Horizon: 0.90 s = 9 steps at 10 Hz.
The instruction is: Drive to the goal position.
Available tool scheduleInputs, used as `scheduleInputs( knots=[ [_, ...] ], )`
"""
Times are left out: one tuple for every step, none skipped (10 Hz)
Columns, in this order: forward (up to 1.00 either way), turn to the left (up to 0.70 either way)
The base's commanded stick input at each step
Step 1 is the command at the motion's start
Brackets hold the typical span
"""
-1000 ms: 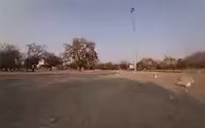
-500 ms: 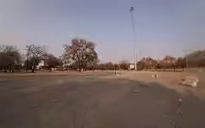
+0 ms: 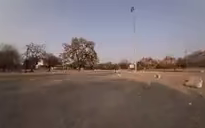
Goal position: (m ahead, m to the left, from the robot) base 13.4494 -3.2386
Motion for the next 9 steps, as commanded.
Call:
scheduleInputs(
  knots=[
    [0.7,0.0],
    [0.7,0.0],
    [0.7,0.0],
    [0.7,0.0],
    [0.7,0.0],
    [0.7,0.0],
    [0.7,0.0],
    [0.7,0.0],
    [0.7,0.0]
  ],
)
